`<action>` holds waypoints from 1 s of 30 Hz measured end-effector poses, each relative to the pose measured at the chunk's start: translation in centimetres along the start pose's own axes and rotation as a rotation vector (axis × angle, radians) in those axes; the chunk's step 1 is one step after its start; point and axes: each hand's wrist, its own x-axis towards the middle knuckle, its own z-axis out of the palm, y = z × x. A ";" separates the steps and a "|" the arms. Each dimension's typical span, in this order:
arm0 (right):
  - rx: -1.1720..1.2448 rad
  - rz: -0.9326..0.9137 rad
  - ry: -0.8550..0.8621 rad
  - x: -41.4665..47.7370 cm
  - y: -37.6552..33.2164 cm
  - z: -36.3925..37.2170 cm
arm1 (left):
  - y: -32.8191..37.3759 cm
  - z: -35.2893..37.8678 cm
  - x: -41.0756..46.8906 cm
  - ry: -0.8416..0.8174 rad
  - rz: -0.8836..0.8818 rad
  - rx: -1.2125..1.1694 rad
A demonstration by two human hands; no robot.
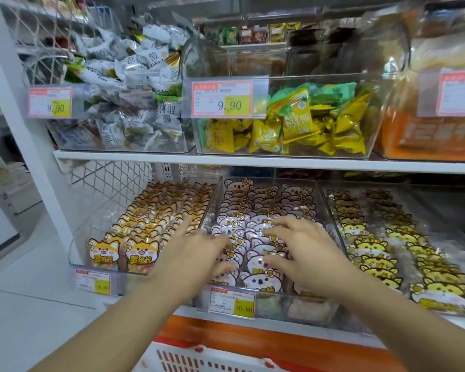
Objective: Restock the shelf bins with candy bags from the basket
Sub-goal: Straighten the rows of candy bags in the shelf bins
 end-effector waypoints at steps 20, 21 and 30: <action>-0.177 0.019 -0.275 3.5 1.1 3.3 | 4.8 2.4 0.4 -0.181 -0.100 -0.177; -0.149 -0.006 -0.287 3.8 1.3 3.5 | 4.8 2.7 0.7 -0.196 -0.103 -0.158; 0.068 -0.134 -0.397 4.3 2.2 -0.4 | 5.4 1.0 2.2 -0.393 -0.289 -0.225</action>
